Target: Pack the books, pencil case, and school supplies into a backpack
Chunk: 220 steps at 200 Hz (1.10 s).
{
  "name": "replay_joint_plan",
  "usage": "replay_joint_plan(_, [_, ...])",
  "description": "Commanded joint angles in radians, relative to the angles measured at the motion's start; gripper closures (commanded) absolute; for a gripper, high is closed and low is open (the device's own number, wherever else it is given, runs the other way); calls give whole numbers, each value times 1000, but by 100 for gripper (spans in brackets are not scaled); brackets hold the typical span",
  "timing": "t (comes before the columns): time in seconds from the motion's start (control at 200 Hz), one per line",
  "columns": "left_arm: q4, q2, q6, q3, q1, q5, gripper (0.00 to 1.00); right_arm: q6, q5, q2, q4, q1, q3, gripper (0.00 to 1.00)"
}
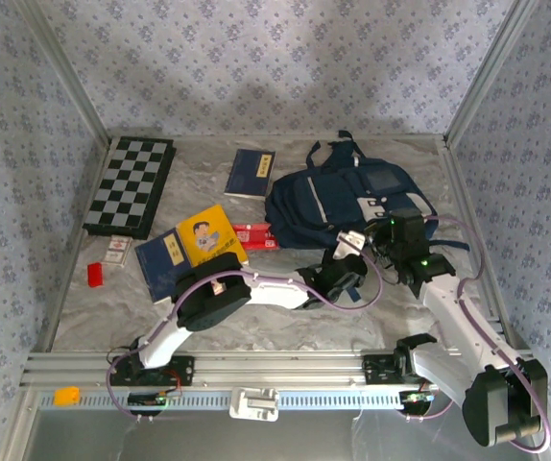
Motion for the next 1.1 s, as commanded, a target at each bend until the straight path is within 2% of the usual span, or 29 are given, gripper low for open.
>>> replay_joint_plan(0.0, [127, -7, 85, 66, 13, 23, 71, -3, -51, -8, 15, 18, 29, 100])
replay_joint_plan(0.165, [149, -29, 105, 37, 19, 64, 88, -17, -47, -1, 11, 9, 35, 100])
replay_joint_plan(0.32, [178, -79, 104, -23, 20, 99, 100, -34, -57, 13, 10, -5, 42, 100])
replay_joint_plan(0.705, [201, -203, 98, -193, 40, 283, 100, -34, -62, 22, -4, -12, 79, 100])
replay_joint_plan(0.865, [192, -209, 106, -209, 49, 355, 98, -14, -77, 23, 5, -6, 84, 100])
replay_joint_plan(0.955, [186, -203, 94, -209, 49, 330, 99, -11, -79, 20, -1, -6, 92, 100])
replay_joint_plan(0.99, [160, -197, 83, -195, 50, 317, 96, -9, -78, 19, -5, -5, 96, 100])
replay_joint_plan(1.094, [180, -172, 62, -182, 48, 326, 77, 3, -74, 12, -2, 4, 94, 100])
